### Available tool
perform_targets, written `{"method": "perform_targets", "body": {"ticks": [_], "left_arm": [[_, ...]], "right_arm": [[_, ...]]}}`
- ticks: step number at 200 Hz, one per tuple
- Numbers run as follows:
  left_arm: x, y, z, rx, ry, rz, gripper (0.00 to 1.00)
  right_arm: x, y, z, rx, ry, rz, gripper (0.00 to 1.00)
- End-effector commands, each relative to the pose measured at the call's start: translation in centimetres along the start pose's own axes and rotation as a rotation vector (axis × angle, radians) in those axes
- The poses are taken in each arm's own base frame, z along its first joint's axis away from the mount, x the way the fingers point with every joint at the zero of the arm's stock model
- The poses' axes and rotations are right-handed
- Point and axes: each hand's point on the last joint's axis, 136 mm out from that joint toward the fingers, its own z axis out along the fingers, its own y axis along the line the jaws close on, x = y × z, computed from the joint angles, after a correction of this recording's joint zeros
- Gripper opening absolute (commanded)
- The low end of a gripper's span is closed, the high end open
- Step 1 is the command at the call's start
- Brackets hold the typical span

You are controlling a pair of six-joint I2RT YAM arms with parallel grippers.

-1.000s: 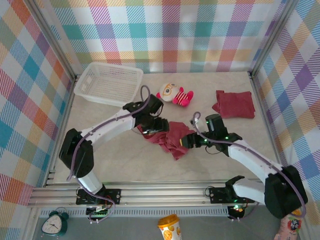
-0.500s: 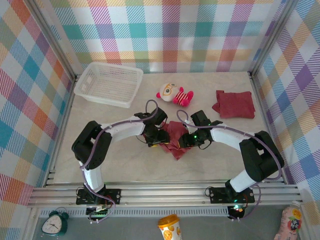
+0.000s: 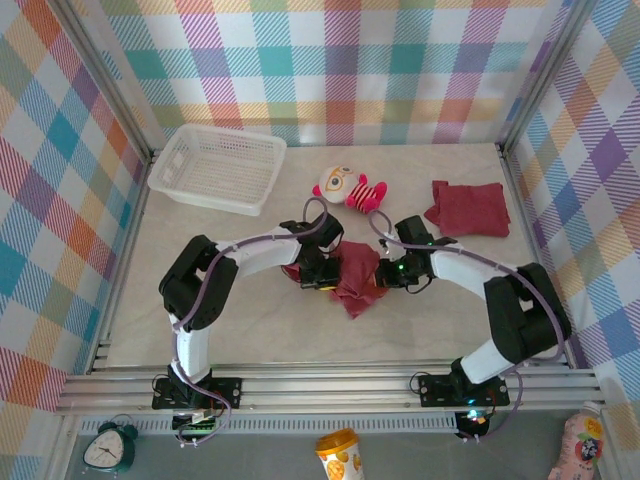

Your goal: Fold and stack the tank tops

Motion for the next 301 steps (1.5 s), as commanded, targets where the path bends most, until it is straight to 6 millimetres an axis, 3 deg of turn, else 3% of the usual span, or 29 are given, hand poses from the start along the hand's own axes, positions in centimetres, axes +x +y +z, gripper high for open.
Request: {"method": "perform_targets", "body": {"ticks": [1,32,46,71,91,123,144,162,175,205,228,254,270,289,301], "left_arm": [[0.3,1.0,-4.0,-0.077,-0.019,0.057,0.00],[-0.3,2.7,-9.2,-0.125,-0.085,0.057,0.00],[-0.3,2.7,-10.6,-0.091,-0.098,0.042,0.00],[-0.4,1.1,-11.1,0.023,-0.099,0.010,0.00],[-1.0,-1.1,-11.9,0.118,-0.114,-0.006,0.00],[-2.6,-4.2,-15.5,0.216,-0.168,-0.017,0.00],[-3.1,-6.1,-16.6,0.275,-0.152,-0.068,0.00],[-3.2,-8.6,-17.5,0.378,-0.145,-0.113,0.00],[-2.9,-9.2,-18.5,0.366,-0.160,-0.094,0.00],[-2.8,-4.8,-19.5,0.189,-0.210,-0.068,0.00],[-2.4,-0.3,-18.1,0.070,-0.205,-0.091,0.00],[-2.6,2.1,-15.2,0.112,-0.175,-0.132,0.01],[-2.9,5.4,-14.0,-0.030,-0.178,-0.116,0.01],[-3.8,9.1,-13.6,-0.174,-0.180,-0.109,0.00],[-4.7,10.2,-14.1,-0.212,-0.206,-0.105,0.00]], "right_arm": [[-0.8,-0.1,-2.3,-0.035,-0.073,0.053,0.00],[-2.6,-0.4,-5.4,-0.043,-0.183,0.063,0.00],[-3.3,0.5,-6.5,-0.082,-0.213,0.026,0.00],[-1.7,4.6,-5.5,-0.210,-0.138,-0.087,0.01],[-0.2,7.3,-4.6,-0.255,-0.128,-0.223,0.13],[1.6,9.7,-4.6,-0.334,-0.155,-0.372,0.33],[1.7,9.5,-5.1,-0.304,-0.207,-0.381,0.44],[1.0,7.7,-5.1,-0.203,-0.246,-0.317,0.50],[0.2,6.2,-5.5,-0.141,-0.288,-0.247,0.52],[-0.4,3.8,-6.7,-0.054,-0.332,-0.183,0.53],[-0.6,3.1,-6.9,-0.038,-0.330,-0.188,0.56],[-0.3,3.2,-5.0,-0.075,-0.240,-0.162,0.56],[-0.6,1.9,-3.7,-0.021,-0.191,-0.101,0.56],[-1.8,0.9,-3.6,0.028,-0.193,-0.057,0.56],[-2.5,-0.2,-3.6,0.088,-0.201,-0.020,0.56]]}}
